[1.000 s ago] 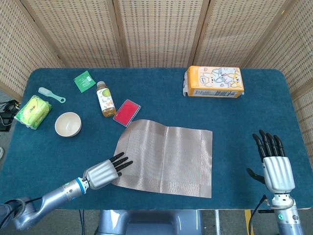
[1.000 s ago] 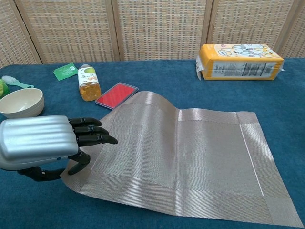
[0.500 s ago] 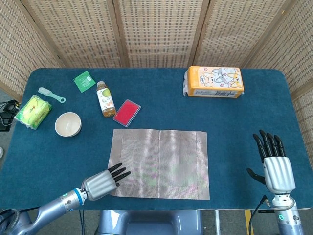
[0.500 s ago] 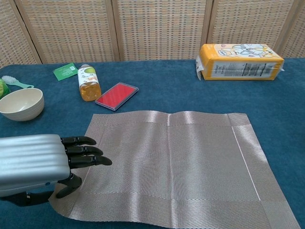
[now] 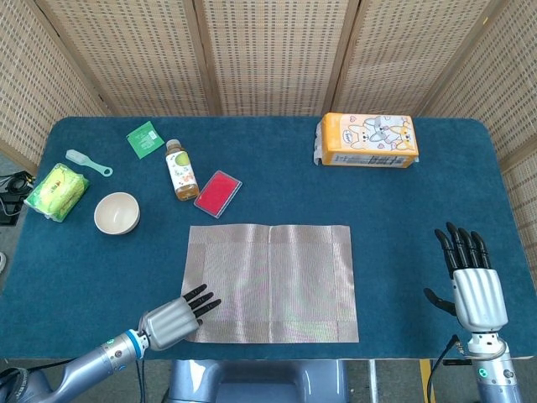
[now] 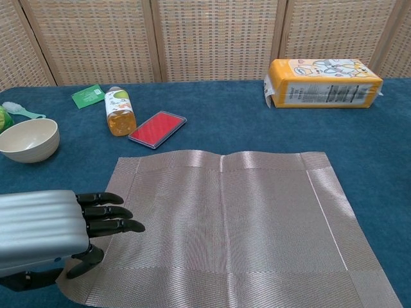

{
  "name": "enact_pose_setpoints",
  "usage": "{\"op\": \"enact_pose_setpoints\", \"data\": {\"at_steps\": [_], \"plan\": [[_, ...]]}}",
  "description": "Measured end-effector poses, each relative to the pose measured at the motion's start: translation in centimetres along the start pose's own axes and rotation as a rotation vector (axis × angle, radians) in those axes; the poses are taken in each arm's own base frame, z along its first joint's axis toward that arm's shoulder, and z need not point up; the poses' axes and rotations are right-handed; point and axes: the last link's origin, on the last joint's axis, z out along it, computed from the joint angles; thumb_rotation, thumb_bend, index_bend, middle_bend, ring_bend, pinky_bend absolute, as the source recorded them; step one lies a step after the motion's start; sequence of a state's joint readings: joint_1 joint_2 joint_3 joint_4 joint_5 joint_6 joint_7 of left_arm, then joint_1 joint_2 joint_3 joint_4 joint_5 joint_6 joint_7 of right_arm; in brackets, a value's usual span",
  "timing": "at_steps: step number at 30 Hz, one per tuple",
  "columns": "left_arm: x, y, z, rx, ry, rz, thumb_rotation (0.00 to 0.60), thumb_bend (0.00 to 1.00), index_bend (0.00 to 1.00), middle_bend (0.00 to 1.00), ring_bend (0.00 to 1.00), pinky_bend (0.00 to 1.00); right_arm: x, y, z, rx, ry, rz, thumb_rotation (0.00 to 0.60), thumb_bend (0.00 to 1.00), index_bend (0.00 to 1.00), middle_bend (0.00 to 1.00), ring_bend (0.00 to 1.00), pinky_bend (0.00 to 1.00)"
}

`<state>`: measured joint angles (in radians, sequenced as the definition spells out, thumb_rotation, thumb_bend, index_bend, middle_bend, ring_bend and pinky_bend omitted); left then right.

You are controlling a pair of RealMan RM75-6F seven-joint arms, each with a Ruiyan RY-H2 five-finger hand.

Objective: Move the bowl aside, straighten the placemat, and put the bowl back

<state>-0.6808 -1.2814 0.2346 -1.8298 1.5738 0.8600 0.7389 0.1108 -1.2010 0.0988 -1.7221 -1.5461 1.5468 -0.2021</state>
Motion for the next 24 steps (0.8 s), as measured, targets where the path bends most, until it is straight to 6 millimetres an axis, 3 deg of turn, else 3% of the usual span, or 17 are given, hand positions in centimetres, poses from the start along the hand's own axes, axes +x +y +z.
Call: {"op": "enact_pose_setpoints", "data": {"at_steps": [24], "plan": [[-1.1, 0.2, -2.5, 0.042, -0.085, 0.016, 0.6, 0.52, 0.82, 0.0, 0.0, 0.0, 0.1, -0.1, 0.0, 0.001, 0.003, 0.001, 0.6, 0.0, 0.06, 0.0, 0.0, 0.0]]}}
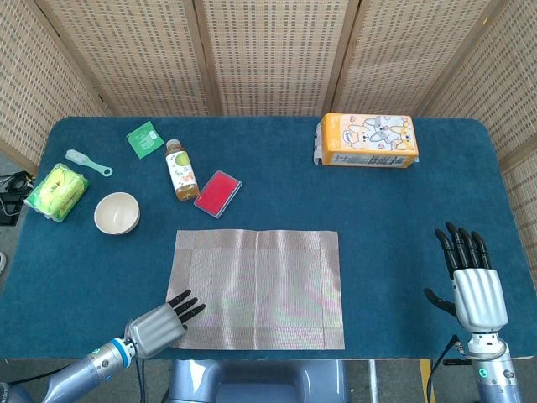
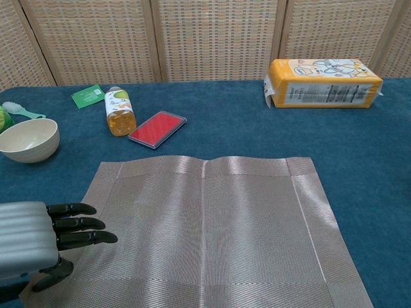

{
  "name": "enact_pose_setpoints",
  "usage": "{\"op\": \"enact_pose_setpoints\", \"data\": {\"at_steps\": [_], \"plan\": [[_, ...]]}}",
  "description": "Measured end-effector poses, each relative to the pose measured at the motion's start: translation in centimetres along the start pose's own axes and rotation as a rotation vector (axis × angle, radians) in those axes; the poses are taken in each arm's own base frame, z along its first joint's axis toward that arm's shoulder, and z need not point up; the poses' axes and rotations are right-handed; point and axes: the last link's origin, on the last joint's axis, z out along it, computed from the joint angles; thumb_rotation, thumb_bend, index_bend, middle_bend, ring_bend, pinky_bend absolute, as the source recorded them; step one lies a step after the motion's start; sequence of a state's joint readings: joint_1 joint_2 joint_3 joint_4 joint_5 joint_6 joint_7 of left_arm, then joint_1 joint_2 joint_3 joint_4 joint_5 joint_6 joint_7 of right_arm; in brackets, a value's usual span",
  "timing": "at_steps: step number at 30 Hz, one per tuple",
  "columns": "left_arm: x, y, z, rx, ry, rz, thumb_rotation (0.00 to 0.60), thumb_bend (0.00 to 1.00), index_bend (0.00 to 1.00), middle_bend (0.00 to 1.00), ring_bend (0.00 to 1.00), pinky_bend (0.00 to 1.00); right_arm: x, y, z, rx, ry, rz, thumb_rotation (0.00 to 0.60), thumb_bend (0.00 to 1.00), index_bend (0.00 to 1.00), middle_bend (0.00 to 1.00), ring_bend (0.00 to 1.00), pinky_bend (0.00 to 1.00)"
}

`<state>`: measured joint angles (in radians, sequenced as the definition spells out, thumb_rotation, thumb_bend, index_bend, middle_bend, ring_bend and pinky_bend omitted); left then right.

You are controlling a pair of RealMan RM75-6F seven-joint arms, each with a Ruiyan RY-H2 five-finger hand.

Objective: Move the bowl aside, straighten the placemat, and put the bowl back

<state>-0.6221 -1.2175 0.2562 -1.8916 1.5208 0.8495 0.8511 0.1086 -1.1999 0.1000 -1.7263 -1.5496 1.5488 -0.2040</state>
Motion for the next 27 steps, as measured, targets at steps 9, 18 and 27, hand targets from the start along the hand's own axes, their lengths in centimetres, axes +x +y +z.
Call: {"op": "enact_pose_setpoints", "data": {"at_steps": [9, 18, 27], "plan": [[-0.1, -0.1, -0.5, 0.009, -0.031, -0.002, 0.6, 0.04, 0.14, 0.0, 0.0, 0.0, 0.1, 0.0, -0.1, 0.0, 0.002, 0.0, 0.6, 0.0, 0.06, 0.0, 0.0, 0.0], [0.9, -1.0, -1.2, 0.021, -0.037, -0.109, 0.6, 0.0, 0.0, 0.0, 0.0, 0.0, 0.0, -0.1, -0.1, 0.001, -0.004, -0.002, 0.6, 0.0, 0.07, 0.0, 0.0, 0.0], [2.6, -5.8, -1.6, 0.215, 0.164, -0.295, 0.6, 0.0, 0.0, 0.0, 0.0, 0.0, -0.1, -0.2, -0.2, 0.003, -0.011, -0.005, 0.6, 0.0, 0.07, 0.0, 0.0, 0.0]]}}
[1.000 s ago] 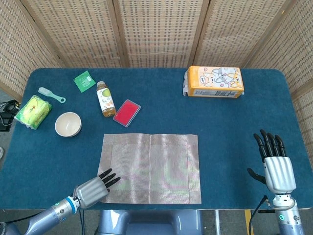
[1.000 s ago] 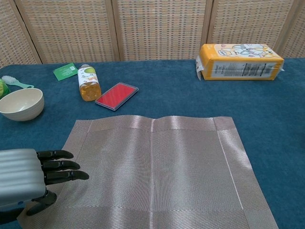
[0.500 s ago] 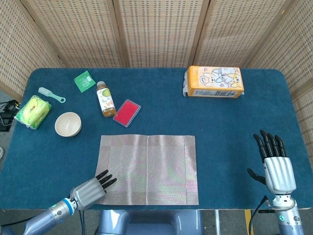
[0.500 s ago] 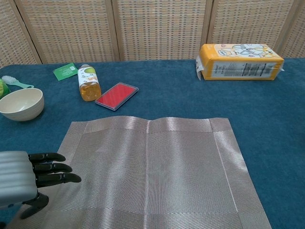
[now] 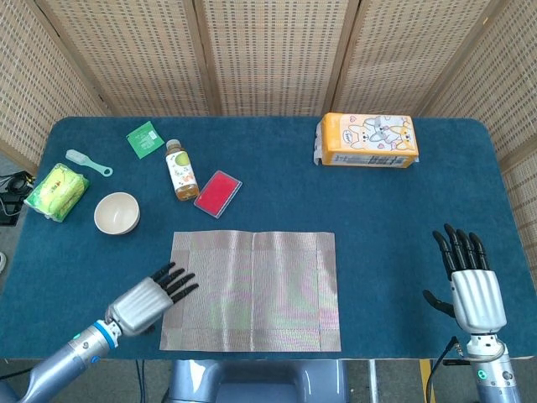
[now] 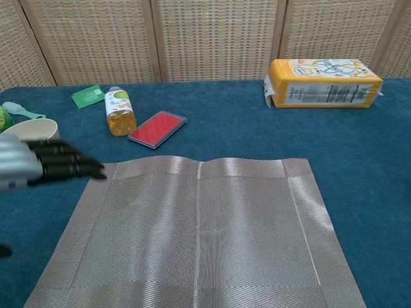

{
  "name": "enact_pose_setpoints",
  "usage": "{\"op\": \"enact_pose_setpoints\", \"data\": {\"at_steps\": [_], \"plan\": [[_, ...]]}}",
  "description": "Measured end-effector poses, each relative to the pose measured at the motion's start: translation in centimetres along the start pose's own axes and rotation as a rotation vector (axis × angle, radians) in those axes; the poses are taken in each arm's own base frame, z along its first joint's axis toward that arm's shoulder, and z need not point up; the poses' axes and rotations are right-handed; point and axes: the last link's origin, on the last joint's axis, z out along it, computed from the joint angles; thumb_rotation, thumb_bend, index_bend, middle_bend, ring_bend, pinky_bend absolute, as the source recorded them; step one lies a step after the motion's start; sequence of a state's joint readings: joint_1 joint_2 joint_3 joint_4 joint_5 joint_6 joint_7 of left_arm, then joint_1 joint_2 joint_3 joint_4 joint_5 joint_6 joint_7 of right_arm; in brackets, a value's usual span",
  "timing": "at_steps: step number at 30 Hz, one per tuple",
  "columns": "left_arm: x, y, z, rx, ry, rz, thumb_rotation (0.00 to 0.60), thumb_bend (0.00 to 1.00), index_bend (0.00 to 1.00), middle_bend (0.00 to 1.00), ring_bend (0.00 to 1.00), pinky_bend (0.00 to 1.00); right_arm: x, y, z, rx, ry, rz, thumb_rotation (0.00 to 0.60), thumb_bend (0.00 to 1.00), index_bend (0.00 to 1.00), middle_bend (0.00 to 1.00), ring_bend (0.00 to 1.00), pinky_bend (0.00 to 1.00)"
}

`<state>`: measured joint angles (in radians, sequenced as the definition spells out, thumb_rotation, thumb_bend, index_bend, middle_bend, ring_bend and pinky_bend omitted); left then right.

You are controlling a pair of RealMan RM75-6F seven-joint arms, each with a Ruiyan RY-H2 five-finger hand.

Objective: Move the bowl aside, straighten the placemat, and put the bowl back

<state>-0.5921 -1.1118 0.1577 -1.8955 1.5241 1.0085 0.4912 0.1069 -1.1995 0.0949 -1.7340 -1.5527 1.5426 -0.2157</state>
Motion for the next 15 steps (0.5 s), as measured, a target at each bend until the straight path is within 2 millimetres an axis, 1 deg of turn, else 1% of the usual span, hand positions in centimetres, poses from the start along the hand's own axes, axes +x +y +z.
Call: {"op": "enact_pose_setpoints", "data": {"at_steps": [2, 3, 7, 9, 11, 13, 15], "plan": [[0.5, -2.1, 0.5, 0.076, 0.057, -0.045, 0.6, 0.0, 0.0, 0.0, 0.0, 0.0, 0.0, 0.0, 0.0, 0.0, -0.001, 0.0, 0.6, 0.0, 0.07, 0.0, 0.0, 0.0], [0.6, -3.5, 0.8, 0.124, 0.08, -0.068, 0.6, 0.0, 0.0, 0.0, 0.0, 0.0, 0.0, 0.0, 0.0, 0.0, -0.001, 0.001, 0.6, 0.0, 0.07, 0.0, 0.0, 0.0], [0.1, -7.6, 1.5, 0.263, 0.109, -0.122, 0.6, 0.0, 0.0, 0.0, 0.0, 0.0, -0.1, 0.0, 0.0, 0.001, -0.003, 0.001, 0.6, 0.0, 0.07, 0.0, 0.0, 0.0], [-0.3, -9.2, 1.9, 0.319, 0.115, -0.152, 0.6, 0.0, 0.0, 0.0, 0.0, 0.0, -0.1, 0.0, 0.0, 0.002, -0.003, 0.001, 0.6, 0.0, 0.07, 0.0, 0.0, 0.0], [-0.7, -10.3, 2.2, 0.352, 0.114, -0.176, 0.6, 0.0, 0.0, 0.0, 0.0, 0.0, -0.1, -0.1, 0.0, 0.003, -0.005, 0.0, 0.6, 0.0, 0.07, 0.0, 0.0, 0.0], [-1.6, -11.4, 2.7, 0.384, 0.103, -0.205, 0.6, 0.0, 0.0, 0.0, 0.0, 0.0, -0.2, -0.1, 0.0, 0.003, -0.005, -0.001, 0.6, 0.0, 0.07, 0.0, 0.0, 0.0], [-2.5, -12.5, 3.2, 0.415, 0.091, -0.228, 0.6, 0.0, 0.02, 0.0, 0.0, 0.0, -0.2, -0.1, 0.0, 0.001, -0.006, -0.001, 0.6, 0.0, 0.07, 0.0, 0.0, 0.0]]}}
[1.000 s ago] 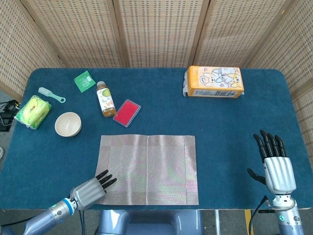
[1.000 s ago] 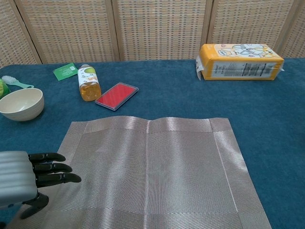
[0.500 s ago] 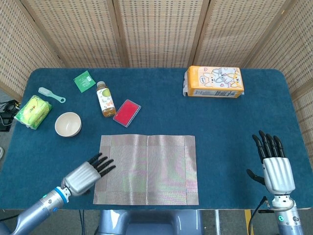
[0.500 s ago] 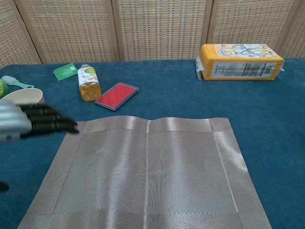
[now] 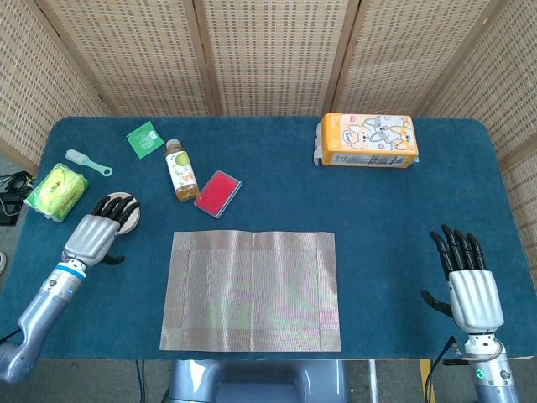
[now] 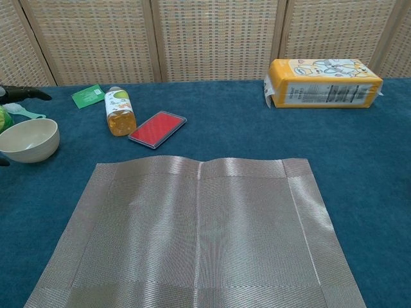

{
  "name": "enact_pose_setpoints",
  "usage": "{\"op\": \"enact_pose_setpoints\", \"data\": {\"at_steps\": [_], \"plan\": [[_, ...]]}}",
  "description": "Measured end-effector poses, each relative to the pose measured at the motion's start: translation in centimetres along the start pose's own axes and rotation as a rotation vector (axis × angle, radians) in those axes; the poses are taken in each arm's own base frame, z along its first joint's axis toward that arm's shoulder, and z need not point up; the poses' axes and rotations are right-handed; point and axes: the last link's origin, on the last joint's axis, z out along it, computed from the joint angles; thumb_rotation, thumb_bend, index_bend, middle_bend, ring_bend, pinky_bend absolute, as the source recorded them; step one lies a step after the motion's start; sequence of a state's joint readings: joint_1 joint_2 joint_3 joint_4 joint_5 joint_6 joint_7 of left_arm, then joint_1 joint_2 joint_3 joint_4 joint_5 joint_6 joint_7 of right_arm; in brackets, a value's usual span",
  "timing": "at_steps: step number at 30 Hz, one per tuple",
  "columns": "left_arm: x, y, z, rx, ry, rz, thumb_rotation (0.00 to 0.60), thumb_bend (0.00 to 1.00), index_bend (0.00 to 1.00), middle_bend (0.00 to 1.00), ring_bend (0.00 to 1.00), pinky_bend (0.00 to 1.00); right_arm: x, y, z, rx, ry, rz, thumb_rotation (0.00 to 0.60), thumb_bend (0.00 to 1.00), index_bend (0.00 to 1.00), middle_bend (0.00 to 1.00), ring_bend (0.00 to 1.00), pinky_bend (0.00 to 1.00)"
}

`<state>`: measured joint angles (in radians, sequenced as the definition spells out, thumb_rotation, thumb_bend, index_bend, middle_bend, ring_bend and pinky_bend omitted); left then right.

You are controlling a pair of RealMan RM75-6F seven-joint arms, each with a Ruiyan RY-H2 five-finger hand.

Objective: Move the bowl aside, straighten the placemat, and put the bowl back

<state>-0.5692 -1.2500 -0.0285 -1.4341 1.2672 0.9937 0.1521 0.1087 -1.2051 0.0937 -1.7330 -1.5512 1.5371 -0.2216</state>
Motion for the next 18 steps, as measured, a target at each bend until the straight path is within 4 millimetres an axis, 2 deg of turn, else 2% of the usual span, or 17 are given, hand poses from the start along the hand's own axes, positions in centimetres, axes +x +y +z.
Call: {"op": "enact_pose_setpoints", "data": {"at_steps": [5, 10, 15, 18], "plan": [[-1.8, -1.9, 2.0, 0.064, -0.018, -0.015, 0.6, 0.0, 0.17, 0.0, 0.0, 0.0, 0.0, 0.0, 0.0, -0.001, -0.002, 0.001, 0.6, 0.0, 0.07, 0.0, 0.0, 0.0], [-3.2, -2.6, 3.5, 0.106, -0.043, -0.049, 0.6, 0.01, 0.33, 0.0, 0.0, 0.0, -0.1, 0.0, 0.1, 0.0, -0.006, 0.003, 0.6, 0.0, 0.07, 0.0, 0.0, 0.0], [-4.4, -2.9, 4.6, 0.133, -0.069, -0.067, 0.6, 0.18, 0.42, 0.0, 0.0, 0.0, -0.1, 0.1, 0.1, -0.003, -0.005, 0.005, 0.6, 0.0, 0.07, 0.0, 0.0, 0.0], [-5.0, -3.0, 5.2, 0.145, -0.083, -0.073, 0.6, 0.28, 0.43, 0.0, 0.0, 0.0, -0.1, 0.1, 0.2, -0.004, -0.007, 0.005, 0.6, 0.0, 0.07, 0.0, 0.0, 0.0]]}}
